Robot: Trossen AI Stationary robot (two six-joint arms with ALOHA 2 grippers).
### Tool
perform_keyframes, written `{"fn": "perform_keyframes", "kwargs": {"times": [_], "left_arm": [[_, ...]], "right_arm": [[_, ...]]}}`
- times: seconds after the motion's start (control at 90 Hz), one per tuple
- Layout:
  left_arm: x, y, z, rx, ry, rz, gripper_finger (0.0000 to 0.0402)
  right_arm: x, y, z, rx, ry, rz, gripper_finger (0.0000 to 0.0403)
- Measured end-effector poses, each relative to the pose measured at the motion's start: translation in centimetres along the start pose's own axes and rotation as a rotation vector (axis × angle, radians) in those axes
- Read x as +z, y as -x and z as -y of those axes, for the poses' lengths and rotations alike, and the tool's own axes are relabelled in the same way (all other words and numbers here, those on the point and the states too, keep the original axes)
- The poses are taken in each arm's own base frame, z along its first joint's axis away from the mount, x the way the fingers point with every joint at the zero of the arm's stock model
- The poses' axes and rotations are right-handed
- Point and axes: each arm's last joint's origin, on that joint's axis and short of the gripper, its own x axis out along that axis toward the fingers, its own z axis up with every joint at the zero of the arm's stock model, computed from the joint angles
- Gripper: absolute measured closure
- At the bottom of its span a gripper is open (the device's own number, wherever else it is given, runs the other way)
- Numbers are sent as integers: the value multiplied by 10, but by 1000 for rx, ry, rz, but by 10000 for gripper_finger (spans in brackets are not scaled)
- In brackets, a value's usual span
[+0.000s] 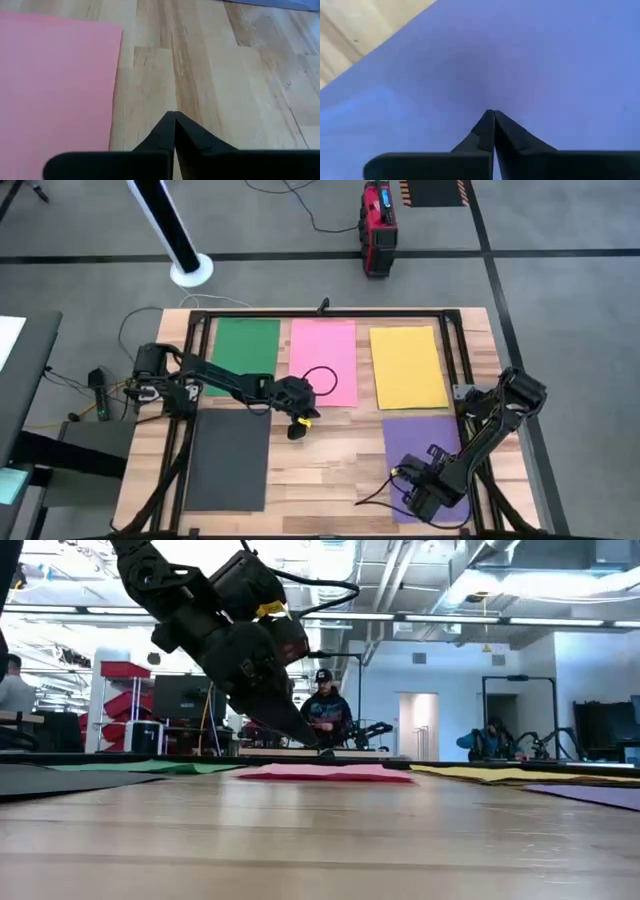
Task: Organize paper
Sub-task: Move the violet paper to the bottom right of the table, then move the yellow paper to the bottom center of the table
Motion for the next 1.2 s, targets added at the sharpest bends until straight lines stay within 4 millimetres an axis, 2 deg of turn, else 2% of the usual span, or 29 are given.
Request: {"fn": "perform_keyframes", "kwargs": {"times": [0.2,0.367,0.544,0.678,0.8,0.9,1.2], "left_arm": [[1,0,0,-1,1,10,401],[4,0,2,-46,-27,35,401],[1,5,6,-213,-40,262,401],[-4,16,3,-285,-37,444,401],[-12,21,-5,-265,-19,490,401],[-20,22,-13,-215,7,469,401],[-31,21,-20,-161,87,409,402]], "right_arm": [[10,2,0,-11,51,89,403],[30,7,12,-70,93,272,403],[35,12,46,46,42,533,403],[36,6,76,144,24,650,403],[47,-4,102,121,44,619,403],[61,-8,113,87,90,566,395],[99,-15,140,-23,203,481,298]]}}
